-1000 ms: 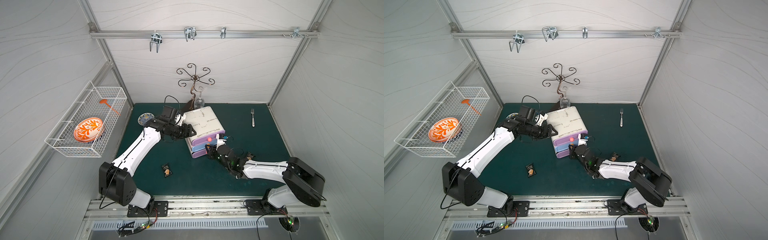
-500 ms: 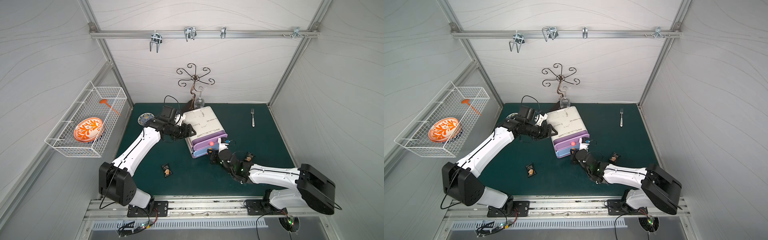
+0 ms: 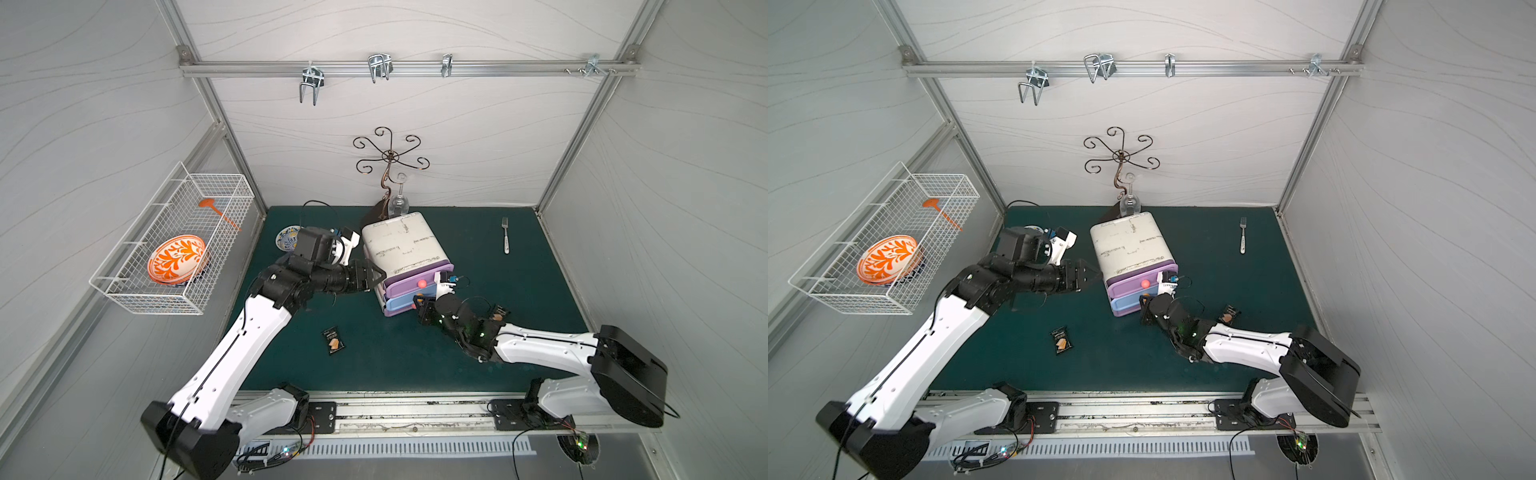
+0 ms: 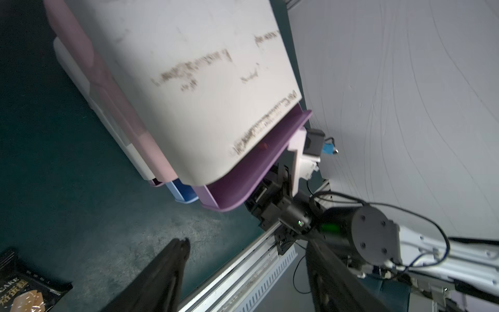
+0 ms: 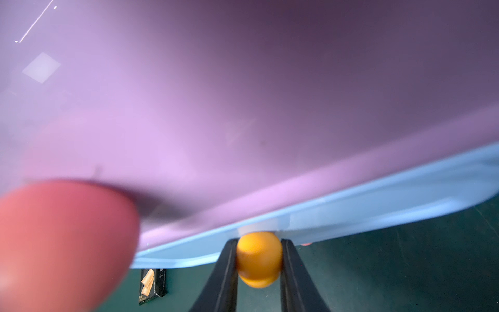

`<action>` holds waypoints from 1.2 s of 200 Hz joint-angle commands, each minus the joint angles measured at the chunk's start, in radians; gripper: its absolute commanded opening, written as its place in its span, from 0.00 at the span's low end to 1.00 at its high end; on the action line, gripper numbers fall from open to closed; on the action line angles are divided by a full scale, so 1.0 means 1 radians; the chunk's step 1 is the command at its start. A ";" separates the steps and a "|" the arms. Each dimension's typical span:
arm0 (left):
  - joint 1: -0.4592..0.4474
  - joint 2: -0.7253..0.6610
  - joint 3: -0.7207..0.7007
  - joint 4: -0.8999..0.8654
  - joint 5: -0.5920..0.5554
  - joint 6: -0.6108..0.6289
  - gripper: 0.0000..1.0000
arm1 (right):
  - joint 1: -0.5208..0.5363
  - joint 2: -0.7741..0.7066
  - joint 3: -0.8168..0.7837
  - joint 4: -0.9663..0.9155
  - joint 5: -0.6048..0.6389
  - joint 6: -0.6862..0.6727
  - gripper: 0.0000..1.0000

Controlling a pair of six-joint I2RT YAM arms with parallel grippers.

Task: Take the cookies out of the drawer
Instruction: Open the drawer in the storage box.

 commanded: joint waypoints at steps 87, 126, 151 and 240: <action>-0.291 0.043 -0.124 0.057 -0.416 -0.233 0.54 | -0.036 0.008 0.045 -0.011 -0.076 -0.011 0.11; -0.291 0.105 -0.113 0.057 -0.570 -0.268 0.59 | -0.018 -0.044 0.033 -0.055 -0.059 -0.009 0.11; -0.291 0.140 -0.104 0.090 -0.571 -0.274 0.59 | -0.006 -0.079 0.014 -0.086 -0.052 0.009 0.11; -0.290 0.152 -0.064 0.083 -0.527 -0.270 0.66 | 0.118 -0.257 -0.067 -0.297 0.045 0.110 0.11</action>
